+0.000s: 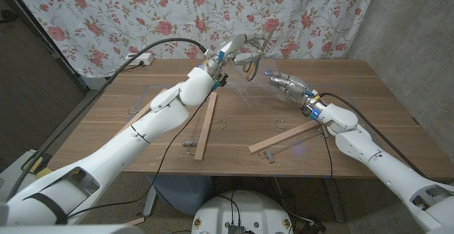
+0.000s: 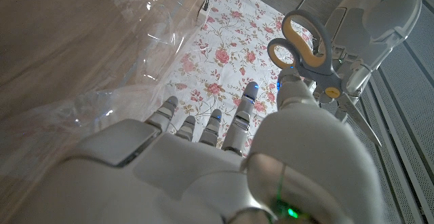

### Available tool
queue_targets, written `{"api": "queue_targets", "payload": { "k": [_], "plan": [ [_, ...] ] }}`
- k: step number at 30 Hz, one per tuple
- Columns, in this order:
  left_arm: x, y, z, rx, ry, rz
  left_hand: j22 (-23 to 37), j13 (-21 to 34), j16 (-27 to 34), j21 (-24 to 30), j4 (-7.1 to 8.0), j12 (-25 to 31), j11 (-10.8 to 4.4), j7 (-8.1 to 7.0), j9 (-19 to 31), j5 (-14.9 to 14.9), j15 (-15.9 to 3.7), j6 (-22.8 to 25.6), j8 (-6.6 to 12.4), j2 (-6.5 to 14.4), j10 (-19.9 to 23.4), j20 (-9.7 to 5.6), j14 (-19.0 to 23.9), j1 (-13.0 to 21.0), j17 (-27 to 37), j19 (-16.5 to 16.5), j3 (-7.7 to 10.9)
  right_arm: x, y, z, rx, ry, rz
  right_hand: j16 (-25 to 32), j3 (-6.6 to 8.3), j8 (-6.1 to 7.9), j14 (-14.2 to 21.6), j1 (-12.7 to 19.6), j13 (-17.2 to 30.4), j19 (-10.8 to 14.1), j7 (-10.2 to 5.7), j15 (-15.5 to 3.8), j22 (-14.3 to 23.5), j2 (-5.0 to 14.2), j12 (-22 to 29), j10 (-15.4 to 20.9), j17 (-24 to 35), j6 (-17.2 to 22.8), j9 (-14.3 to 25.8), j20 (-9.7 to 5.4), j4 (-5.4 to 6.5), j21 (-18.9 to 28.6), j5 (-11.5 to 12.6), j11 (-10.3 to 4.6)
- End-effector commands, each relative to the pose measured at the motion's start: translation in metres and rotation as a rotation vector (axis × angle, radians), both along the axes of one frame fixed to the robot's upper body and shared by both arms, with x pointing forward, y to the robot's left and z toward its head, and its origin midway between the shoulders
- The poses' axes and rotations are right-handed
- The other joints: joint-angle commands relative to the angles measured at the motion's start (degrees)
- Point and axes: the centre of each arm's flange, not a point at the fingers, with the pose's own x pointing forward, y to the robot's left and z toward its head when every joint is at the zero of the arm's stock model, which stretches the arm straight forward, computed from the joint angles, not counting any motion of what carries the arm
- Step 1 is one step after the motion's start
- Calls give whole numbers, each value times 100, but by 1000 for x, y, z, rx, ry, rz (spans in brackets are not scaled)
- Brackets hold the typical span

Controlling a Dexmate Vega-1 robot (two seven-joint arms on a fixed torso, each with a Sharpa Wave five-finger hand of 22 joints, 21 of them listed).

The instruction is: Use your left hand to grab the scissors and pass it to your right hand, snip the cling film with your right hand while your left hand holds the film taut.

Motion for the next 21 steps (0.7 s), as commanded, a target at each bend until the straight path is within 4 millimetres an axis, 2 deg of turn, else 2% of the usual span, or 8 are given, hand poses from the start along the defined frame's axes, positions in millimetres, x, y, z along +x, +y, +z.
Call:
{"api": "queue_targets", "payload": {
  "k": [1, 14, 20, 21],
  "plan": [
    [1, -5, -3, -5, -18, 4, 22, 86, 29, -3, 6, 13, -278, -13, 13, 30, -97, 50, 6, 60, 297, 57, 7, -8, 13, 11, 51, 1, 16, -7, 79, 11, 2, 31, -80, 38, 47, 42, 13, 40, -11, -311, 8, -115, 60, 102, 21, 211, -8, 81, 9, 38, 66, -53],
    [6, -13, -9, -11, -18, 4, 22, 100, 32, -1, 4, 0, -278, -13, 14, 32, -100, 53, 2, 59, 293, 55, 3, -6, 20, 12, 59, -2, 23, -12, 119, 23, 45, 27, -185, -88, 56, 106, 14, 18, -14, -331, 9, -139, 12, 108, 29, 262, -16, 102, 49, 13, 115, -20],
    [7, -16, -10, -12, -16, -7, 22, 105, 39, 0, 4, -5, -278, -3, 15, 33, -107, 70, 6, 64, 293, 53, 6, -4, 27, 13, 60, -3, 25, -13, 112, 24, 65, 10, -209, -192, 18, 148, 13, -33, -17, -329, 8, -118, -30, 43, 31, 145, -19, 112, 59, -3, 124, 4],
    [7, -16, -10, -12, -14, -8, 22, 106, 37, 0, 2, -6, -277, -8, 15, 34, -108, 66, 4, 63, 292, 51, 4, -1, 26, 14, 63, -3, 25, -13, 109, 25, 70, -1, -220, -249, -10, 163, 13, -59, -14, -344, 8, -108, -51, 2, 32, 60, -20, 86, 65, -10, 127, -13]
  ]
}}
